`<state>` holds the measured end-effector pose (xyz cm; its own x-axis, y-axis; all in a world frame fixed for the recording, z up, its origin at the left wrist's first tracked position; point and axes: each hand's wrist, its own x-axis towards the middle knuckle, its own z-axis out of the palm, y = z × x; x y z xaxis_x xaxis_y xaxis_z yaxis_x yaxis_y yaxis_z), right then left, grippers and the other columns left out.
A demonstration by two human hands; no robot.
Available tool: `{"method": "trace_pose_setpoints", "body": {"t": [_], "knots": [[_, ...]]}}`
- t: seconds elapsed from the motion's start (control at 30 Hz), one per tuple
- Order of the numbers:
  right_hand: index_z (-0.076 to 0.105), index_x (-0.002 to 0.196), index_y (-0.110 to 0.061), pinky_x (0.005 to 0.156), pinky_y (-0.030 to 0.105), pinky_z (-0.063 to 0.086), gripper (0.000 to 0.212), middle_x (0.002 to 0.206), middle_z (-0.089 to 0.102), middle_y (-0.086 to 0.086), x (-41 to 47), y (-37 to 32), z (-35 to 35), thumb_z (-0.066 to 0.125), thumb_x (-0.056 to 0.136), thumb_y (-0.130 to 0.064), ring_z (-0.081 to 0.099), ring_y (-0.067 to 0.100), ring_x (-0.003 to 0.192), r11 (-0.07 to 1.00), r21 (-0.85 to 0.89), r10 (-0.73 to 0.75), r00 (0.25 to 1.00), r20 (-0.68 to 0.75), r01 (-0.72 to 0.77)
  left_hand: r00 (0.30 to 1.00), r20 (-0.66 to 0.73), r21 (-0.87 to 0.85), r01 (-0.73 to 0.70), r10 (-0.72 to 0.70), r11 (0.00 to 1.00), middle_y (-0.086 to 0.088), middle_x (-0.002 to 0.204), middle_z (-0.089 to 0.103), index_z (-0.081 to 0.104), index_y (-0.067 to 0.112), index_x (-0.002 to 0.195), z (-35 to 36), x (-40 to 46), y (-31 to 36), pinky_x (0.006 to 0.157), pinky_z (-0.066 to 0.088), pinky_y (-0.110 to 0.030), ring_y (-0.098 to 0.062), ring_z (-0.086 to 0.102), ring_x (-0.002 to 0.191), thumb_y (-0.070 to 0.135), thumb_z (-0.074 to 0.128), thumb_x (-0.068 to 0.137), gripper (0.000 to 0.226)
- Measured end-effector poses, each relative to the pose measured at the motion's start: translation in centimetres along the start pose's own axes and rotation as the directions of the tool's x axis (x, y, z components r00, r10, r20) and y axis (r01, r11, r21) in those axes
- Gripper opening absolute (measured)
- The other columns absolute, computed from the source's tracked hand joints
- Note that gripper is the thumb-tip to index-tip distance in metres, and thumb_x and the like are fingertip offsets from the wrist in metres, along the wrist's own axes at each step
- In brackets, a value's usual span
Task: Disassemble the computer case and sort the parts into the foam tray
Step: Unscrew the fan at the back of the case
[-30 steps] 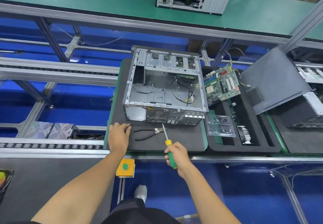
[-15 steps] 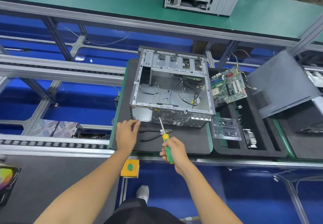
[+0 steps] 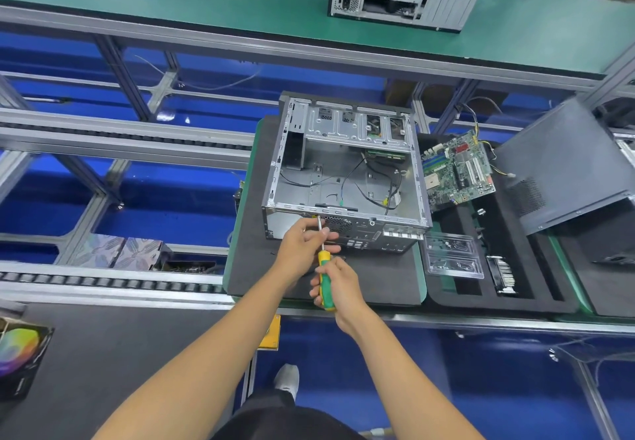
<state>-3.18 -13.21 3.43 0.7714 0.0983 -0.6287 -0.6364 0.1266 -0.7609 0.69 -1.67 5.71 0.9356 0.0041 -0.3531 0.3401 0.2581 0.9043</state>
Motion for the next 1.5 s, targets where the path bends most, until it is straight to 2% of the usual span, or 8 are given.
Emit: {"method": "trace_pose_setpoints", "body": {"t": [0.27, 0.5, 0.67, 0.87, 1.1, 1.5], "knots": [[0.057, 0.089, -0.014, 0.047, 0.027, 0.047, 0.006, 0.068, 0.064, 0.008, 0.3, 0.4, 0.1, 0.057, 0.096, -0.014, 0.06, 0.021, 0.054, 1.0, -0.016, 0.009, 1.0, 0.023, -0.009, 1.0, -0.01, 0.053, 0.004, -0.004, 0.999, -0.005, 0.103, 0.079, 0.051, 0.009, 0.128, -0.3, -0.3, 0.6, 0.065, 0.06, -0.028, -0.027, 0.077, 0.087, 0.015, 0.056, 0.105, 0.024], [0.057, 0.088, -0.015, 0.045, 0.026, 0.044, 0.006, 0.07, 0.063, 0.01, 0.6, 0.6, 0.6, 0.057, 0.093, -0.014, 0.059, 0.022, 0.053, 1.0, 0.019, 0.021, 0.999, 0.027, -0.022, 0.999, -0.043, 0.053, 0.01, -0.008, 0.999, -0.014, 0.103, 0.077, 0.049, 0.001, 0.129, -0.4, -0.3, 0.7, 0.064, 0.062, -0.032, -0.027, 0.076, 0.08, 0.012, 0.059, 0.104, 0.029], [0.057, 0.081, -0.018, 0.044, 0.026, 0.043, 0.007, 0.069, 0.062, 0.01, 0.8, 0.4, 0.5, 0.059, 0.087, -0.015, 0.057, 0.023, 0.052, 0.999, 0.035, -0.002, 0.999, 0.035, 0.0, 0.998, -0.051, 0.091, -0.025, 0.03, 0.996, -0.008, 0.102, 0.079, 0.051, 0.006, 0.127, -0.3, -0.2, 0.8, 0.073, 0.063, -0.037, -0.03, 0.076, 0.085, 0.014, 0.058, 0.104, 0.025], [0.055, 0.088, -0.013, 0.044, 0.026, 0.044, 0.004, 0.067, 0.062, 0.009, 0.8, 0.7, 0.6, 0.057, 0.091, -0.012, 0.057, 0.022, 0.051, 0.999, 0.05, 0.008, 1.0, 0.027, -0.009, 0.999, -0.03, 0.141, -0.015, 0.019, 0.99, -0.009, 0.1, 0.078, 0.049, 0.006, 0.126, -0.2, -0.1, 1.0, 0.065, 0.062, -0.031, -0.025, 0.076, 0.078, 0.011, 0.054, 0.106, 0.021], [0.056, 0.091, -0.013, 0.045, 0.026, 0.044, 0.002, 0.069, 0.062, 0.01, 0.6, 0.7, 0.6, 0.057, 0.092, -0.011, 0.057, 0.021, 0.052, 0.997, 0.071, 0.033, 0.999, 0.025, -0.035, 0.999, -0.033, 0.202, -0.008, 0.015, 0.979, -0.011, 0.096, 0.078, 0.045, 0.004, 0.123, -0.2, 0.5, 0.9, 0.068, 0.063, -0.037, -0.028, 0.075, 0.072, 0.006, 0.052, 0.105, 0.019], [0.056, 0.095, -0.011, 0.045, 0.027, 0.045, 0.001, 0.07, 0.064, 0.008, 0.5, 0.6, 0.5, 0.057, 0.094, -0.012, 0.058, 0.019, 0.054, 0.996, 0.068, 0.05, 0.999, 0.021, -0.051, 1.0, -0.015, 0.201, -0.016, 0.019, 0.979, -0.005, 0.097, 0.079, 0.051, 0.014, 0.118, -0.5, 0.7, 0.4, 0.072, 0.063, -0.037, -0.028, 0.076, 0.077, 0.017, 0.055, 0.106, 0.013]]}}
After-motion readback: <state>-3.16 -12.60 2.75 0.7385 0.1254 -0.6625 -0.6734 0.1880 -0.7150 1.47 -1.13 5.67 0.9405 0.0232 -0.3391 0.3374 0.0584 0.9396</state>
